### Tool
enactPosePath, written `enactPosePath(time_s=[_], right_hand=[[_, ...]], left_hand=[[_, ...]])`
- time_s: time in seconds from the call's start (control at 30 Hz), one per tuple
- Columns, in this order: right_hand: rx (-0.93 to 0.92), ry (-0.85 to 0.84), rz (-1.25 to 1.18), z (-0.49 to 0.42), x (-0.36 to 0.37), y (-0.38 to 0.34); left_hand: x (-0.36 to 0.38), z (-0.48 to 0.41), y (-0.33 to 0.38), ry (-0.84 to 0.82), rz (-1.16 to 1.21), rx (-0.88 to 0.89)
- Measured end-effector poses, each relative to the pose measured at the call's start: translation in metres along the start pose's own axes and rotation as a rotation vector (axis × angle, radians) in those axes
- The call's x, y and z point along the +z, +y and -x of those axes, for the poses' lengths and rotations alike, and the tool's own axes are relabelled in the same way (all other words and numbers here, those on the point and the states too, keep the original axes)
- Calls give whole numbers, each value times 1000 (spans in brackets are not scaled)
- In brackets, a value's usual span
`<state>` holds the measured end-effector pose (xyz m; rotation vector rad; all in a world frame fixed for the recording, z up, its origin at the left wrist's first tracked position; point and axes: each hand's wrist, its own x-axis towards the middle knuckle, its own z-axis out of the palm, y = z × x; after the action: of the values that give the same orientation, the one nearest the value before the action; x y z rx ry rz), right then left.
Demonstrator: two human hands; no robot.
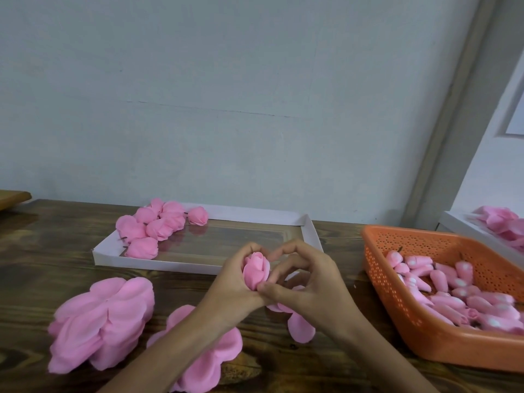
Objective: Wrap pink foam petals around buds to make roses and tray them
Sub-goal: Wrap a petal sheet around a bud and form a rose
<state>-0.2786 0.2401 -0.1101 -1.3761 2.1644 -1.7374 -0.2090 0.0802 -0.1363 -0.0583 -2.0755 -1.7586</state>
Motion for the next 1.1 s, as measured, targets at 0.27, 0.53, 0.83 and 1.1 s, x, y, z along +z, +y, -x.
enactPosePath(time_s=[0.27, 0.53, 0.83, 1.1], right_hand=[[-25, 55, 33, 4, 12, 0], [-103, 87, 190, 2, 6, 0], [-24, 73, 55, -3, -2, 3], [1, 12, -58, -5, -7, 7]], left_hand=[[4, -2, -4, 6, 45, 8], [2, 4, 0, -61, 70, -36], [-1, 6, 4, -73, 217, -176], [-4, 4, 0, -126, 333, -186]])
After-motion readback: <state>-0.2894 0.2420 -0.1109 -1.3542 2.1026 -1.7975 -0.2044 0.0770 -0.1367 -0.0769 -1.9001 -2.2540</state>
